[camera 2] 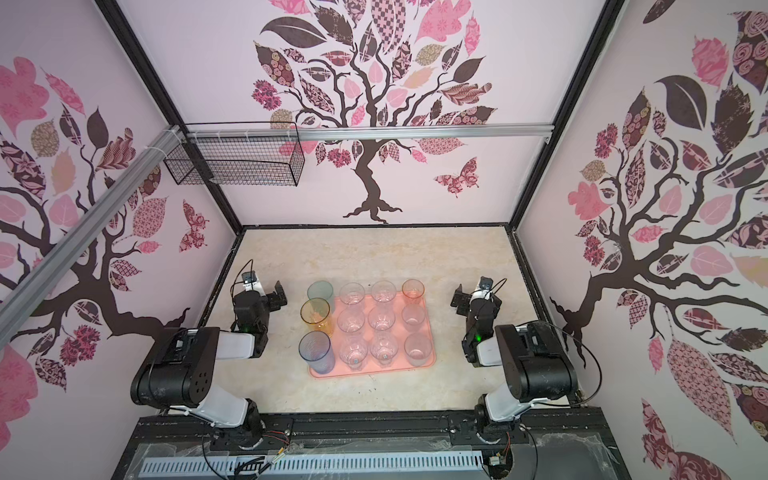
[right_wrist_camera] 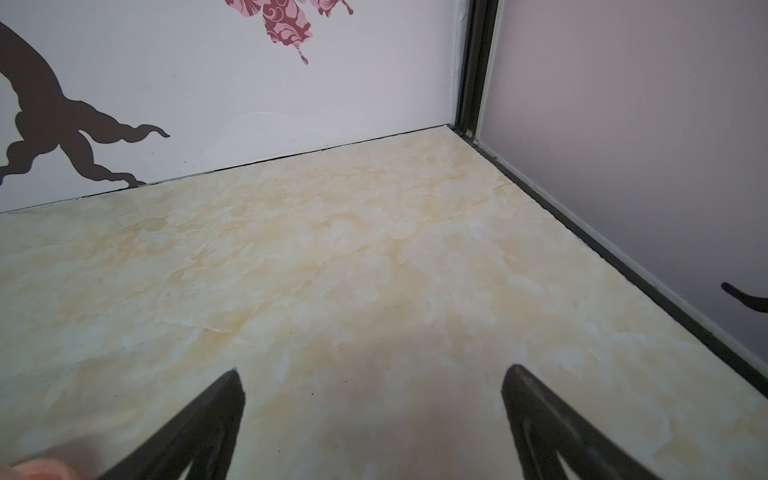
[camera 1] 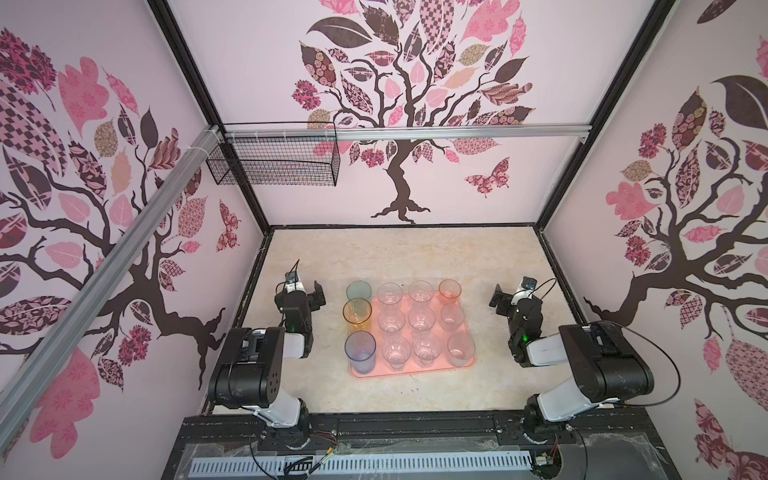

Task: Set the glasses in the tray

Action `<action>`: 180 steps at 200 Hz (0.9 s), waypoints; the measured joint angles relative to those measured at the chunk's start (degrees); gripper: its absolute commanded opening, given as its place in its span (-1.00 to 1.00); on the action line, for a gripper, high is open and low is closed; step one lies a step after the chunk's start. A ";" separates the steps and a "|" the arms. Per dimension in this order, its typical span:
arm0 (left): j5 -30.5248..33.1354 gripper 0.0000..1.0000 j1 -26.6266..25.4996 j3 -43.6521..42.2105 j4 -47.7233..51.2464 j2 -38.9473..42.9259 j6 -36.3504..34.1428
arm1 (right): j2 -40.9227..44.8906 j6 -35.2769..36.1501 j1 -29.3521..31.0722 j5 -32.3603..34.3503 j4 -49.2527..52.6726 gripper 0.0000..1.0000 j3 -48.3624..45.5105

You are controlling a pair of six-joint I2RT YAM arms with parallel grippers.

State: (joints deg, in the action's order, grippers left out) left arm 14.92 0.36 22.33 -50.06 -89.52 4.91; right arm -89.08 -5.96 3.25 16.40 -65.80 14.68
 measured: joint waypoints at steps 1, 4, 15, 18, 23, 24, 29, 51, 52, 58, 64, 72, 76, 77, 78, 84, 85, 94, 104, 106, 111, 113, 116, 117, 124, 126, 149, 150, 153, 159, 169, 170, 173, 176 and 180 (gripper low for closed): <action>-0.02 0.96 0.00 0.00 0.00 0.00 0.00 | 0.00 0.00 0.00 0.00 0.00 0.99 0.00; -0.02 0.96 0.00 0.00 0.00 0.00 -0.02 | 0.00 0.00 0.00 0.00 0.00 0.99 0.00; 0.00 0.96 -0.02 0.00 0.00 0.00 -0.04 | 0.00 0.02 0.00 0.00 0.00 0.99 0.00; -0.02 0.96 -0.02 0.00 -0.02 0.00 -0.07 | 0.00 0.00 0.00 0.00 0.00 0.99 0.00; 0.00 0.96 -0.02 0.00 0.00 0.00 -0.09 | 0.00 0.00 0.00 0.00 0.00 0.99 0.00; -0.02 0.95 -0.02 0.00 0.00 0.00 -0.09 | 0.00 0.02 0.00 0.00 0.00 0.99 0.00; 0.00 0.96 -0.02 0.00 0.00 0.00 -0.11 | 0.00 0.02 0.00 0.00 -0.02 0.99 0.00; 0.00 0.96 -0.02 0.00 0.00 0.00 -0.20 | 0.00 0.02 0.00 0.00 -0.02 0.99 0.00; 0.00 0.96 -0.02 0.00 0.00 0.00 -0.20 | 0.00 0.00 0.00 0.00 -0.02 0.99 0.00; 0.00 0.96 -0.02 0.00 0.00 0.00 -0.22 | 0.00 0.02 0.00 0.00 -0.02 0.99 0.00; -0.02 0.95 -0.02 0.00 0.00 0.00 -0.22 | 0.00 0.00 0.00 0.00 0.00 0.99 0.00; -0.02 0.96 -0.02 0.00 0.00 0.00 -0.22 | 0.00 0.00 0.00 0.00 -0.02 0.99 0.00; -0.02 0.96 -0.02 0.00 0.00 0.00 -0.22 | 0.00 0.00 0.00 0.00 0.00 0.99 0.00; 0.00 0.96 -0.02 0.00 -0.02 0.00 -0.22 | 0.00 0.02 0.00 0.00 -0.02 0.99 0.00; -0.02 0.96 -0.02 0.00 0.00 0.00 -0.22 | 0.00 0.02 0.00 0.00 0.00 0.99 0.00; -0.02 0.95 -0.02 0.00 -0.02 0.00 -0.22 | 0.00 0.00 0.00 0.00 0.00 0.99 0.00; -0.02 0.95 -0.02 0.00 -0.02 0.00 -0.22 | 0.00 0.00 0.00 0.00 0.00 0.99 0.00; -0.07 0.96 0.00 0.00 -0.02 0.00 -0.22 | 0.00 0.02 0.00 0.00 -0.02 0.99 0.00; -0.20 0.96 0.04 0.00 -0.02 0.00 -0.20 | 0.00 0.02 0.00 0.00 0.00 0.99 0.00; -0.22 0.96 0.04 0.00 -0.02 0.00 -0.20 | 0.00 0.02 0.00 0.00 0.00 0.99 0.00; -0.24 0.96 0.04 0.00 -0.02 0.00 -0.20 | 0.00 0.02 0.00 0.00 0.00 0.99 0.00; -0.24 0.95 0.04 0.00 -0.02 0.00 -0.20 | 0.00 0.00 0.00 0.00 -0.02 0.99 0.00; -0.24 0.96 0.04 0.00 -0.02 0.00 -0.20 | 0.00 0.02 0.00 0.00 0.00 0.99 0.00; -0.24 0.96 0.04 0.00 -0.02 0.00 -0.20 | 0.00 0.02 0.00 0.00 -0.02 0.99 0.00; -0.28 0.96 0.04 0.00 -0.02 0.00 -0.22 | 0.00 0.02 0.00 0.00 0.00 0.99 0.00; -0.31 0.96 0.04 0.00 -0.02 0.00 -0.22 | 0.00 0.02 0.00 0.00 0.00 0.99 0.00; -0.57 0.96 0.04 0.00 -0.02 0.00 -0.20 | 0.00 0.00 0.00 0.00 0.00 0.99 0.00; -0.59 0.95 0.04 0.00 -0.02 0.00 -0.20 | 0.00 0.00 0.00 0.00 0.00 0.99 0.00; -0.63 0.96 0.04 0.00 -0.02 0.00 -0.22 | 0.00 0.02 0.00 0.00 0.00 0.99 0.00; -0.63 0.96 0.04 0.00 -0.02 0.00 -0.20 | 0.00 0.02 0.00 0.00 -0.02 0.99 0.00; -0.66 0.95 0.04 0.00 -0.02 0.00 -0.20 | 0.00 0.02 0.00 0.00 -0.02 0.99 0.00; -0.66 0.96 0.04 0.00 -0.02 0.00 -0.20 | 0.00 0.00 0.00 0.00 0.00 0.99 0.00; -0.66 0.96 0.04 0.00 -0.02 0.00 -0.22 | 0.00 0.02 0.00 0.00 0.00 0.99 0.00; -0.66 0.96 0.04 0.00 -0.02 0.00 -0.20 | 0.00 0.02 0.00 0.00 0.00 0.99 0.00; -0.66 0.96 0.04 0.00 -0.02 0.00 -0.22 | 0.00 0.02 0.00 0.00 0.00 0.99 0.00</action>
State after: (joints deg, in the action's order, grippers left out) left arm 14.26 0.40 22.33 -50.09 -89.52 4.69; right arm -89.08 -5.93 3.25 16.40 -65.80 14.68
